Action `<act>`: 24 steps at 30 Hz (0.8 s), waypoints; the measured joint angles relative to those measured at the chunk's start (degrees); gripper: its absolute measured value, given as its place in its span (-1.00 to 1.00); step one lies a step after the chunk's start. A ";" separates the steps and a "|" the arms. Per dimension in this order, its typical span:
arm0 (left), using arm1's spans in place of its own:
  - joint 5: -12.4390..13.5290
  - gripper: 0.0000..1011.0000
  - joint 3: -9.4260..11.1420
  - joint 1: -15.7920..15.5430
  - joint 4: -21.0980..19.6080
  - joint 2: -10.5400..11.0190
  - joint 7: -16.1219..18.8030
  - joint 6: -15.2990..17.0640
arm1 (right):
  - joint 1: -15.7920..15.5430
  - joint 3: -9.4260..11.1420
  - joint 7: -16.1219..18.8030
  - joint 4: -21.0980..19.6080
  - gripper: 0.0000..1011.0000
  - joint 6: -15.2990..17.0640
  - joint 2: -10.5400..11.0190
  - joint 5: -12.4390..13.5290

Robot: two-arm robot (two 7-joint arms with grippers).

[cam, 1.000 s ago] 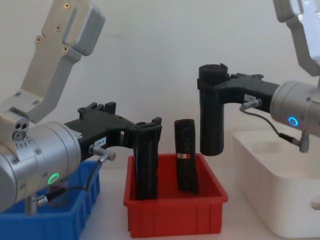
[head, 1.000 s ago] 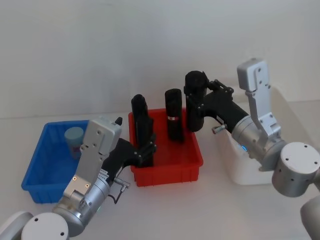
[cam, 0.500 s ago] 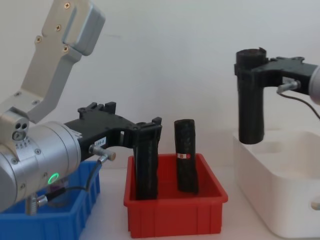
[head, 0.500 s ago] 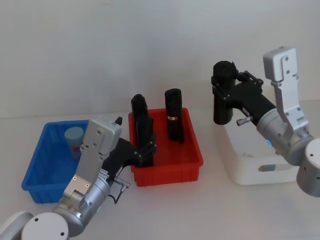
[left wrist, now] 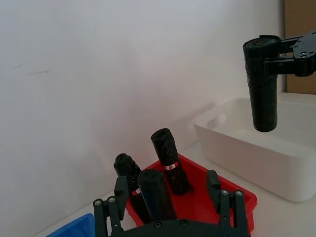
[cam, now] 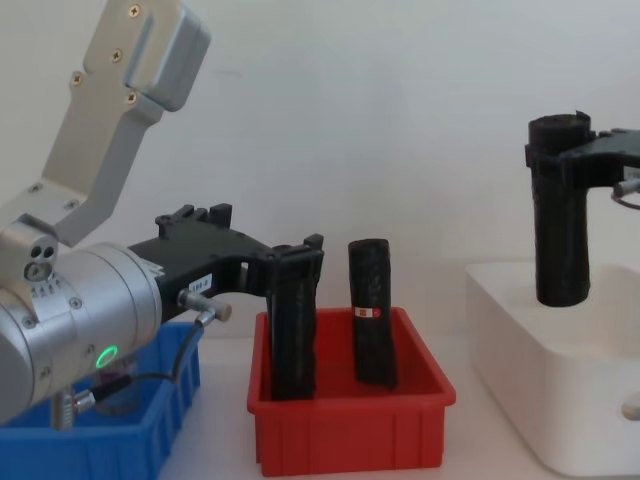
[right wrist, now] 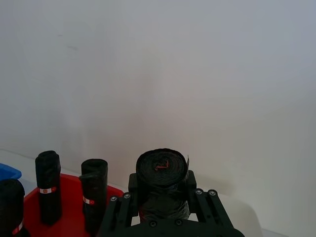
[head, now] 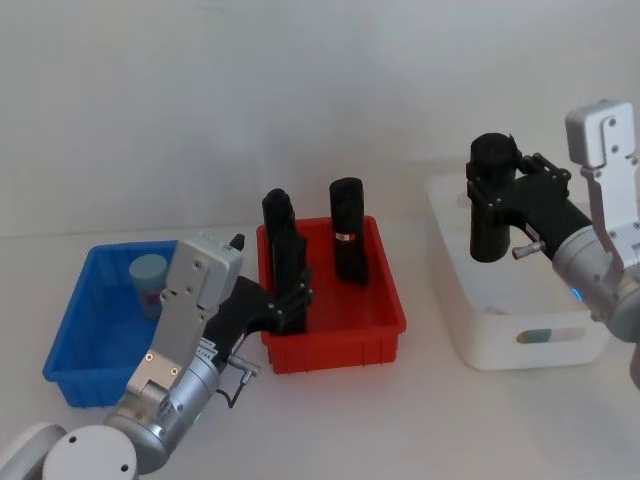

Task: Pick the cotton swabs from the blue box and place them into the white box.

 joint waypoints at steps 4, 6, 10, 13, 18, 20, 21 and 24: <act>0.00 0.98 0.00 0.00 0.00 0.00 0.00 0.00 | -0.25 0.22 0.00 0.03 0.05 0.18 0.28 0.21; 0.00 0.98 0.00 0.00 0.00 0.00 0.00 0.00 | -0.34 0.31 0.03 0.24 0.07 0.21 0.37 0.27; 0.00 0.98 0.00 0.00 0.00 0.00 0.00 0.00 | -0.36 0.41 0.27 0.67 0.26 0.17 0.46 0.33; 0.00 0.98 0.00 0.00 0.00 0.00 0.00 0.00 | -0.35 0.43 0.50 1.08 0.44 0.00 0.46 0.37; 0.00 0.98 0.00 0.00 0.00 0.00 0.00 0.00 | -0.27 0.46 0.80 1.66 0.70 -0.37 0.46 0.41; 0.00 0.98 0.00 0.00 0.00 0.00 0.00 0.00 | -0.23 0.47 0.88 1.79 0.83 -0.46 0.46 0.42; 0.00 0.98 0.00 0.00 0.00 0.00 0.00 0.00 | -0.21 0.49 0.93 1.90 0.88 -0.52 0.45 0.43; 0.00 0.98 0.00 0.00 0.00 0.00 0.00 0.00 | -0.17 0.50 0.99 2.04 0.98 -0.61 0.44 0.45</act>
